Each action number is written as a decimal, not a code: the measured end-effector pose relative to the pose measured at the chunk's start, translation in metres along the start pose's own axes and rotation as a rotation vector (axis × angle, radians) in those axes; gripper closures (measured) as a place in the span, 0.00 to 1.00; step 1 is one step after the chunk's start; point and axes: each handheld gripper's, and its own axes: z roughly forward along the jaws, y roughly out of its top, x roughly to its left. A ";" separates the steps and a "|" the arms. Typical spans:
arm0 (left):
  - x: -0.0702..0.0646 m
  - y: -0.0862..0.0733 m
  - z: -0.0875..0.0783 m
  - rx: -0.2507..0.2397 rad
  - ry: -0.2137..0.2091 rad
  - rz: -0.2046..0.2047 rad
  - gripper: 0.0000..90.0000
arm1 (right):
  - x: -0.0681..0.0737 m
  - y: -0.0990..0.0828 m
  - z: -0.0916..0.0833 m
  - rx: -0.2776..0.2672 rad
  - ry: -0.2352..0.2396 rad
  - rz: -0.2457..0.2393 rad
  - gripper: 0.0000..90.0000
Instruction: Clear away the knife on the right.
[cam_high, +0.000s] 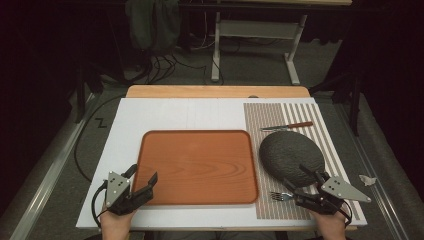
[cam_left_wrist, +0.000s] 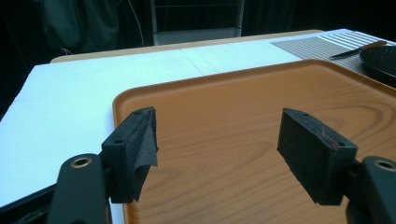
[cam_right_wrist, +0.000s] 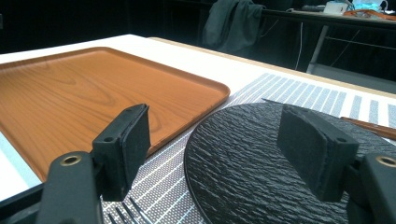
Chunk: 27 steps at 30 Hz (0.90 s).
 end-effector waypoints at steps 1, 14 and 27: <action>0.000 0.000 0.000 0.000 -0.001 0.000 0.32 | 0.000 0.000 0.000 -0.001 0.001 0.000 0.30; -0.001 0.000 0.000 0.001 -0.005 0.005 0.32 | 0.000 0.000 -0.001 -0.014 0.003 0.007 0.31; -0.002 0.000 0.002 0.000 -0.008 0.002 0.32 | -0.001 0.000 -0.003 -0.022 0.003 0.027 0.33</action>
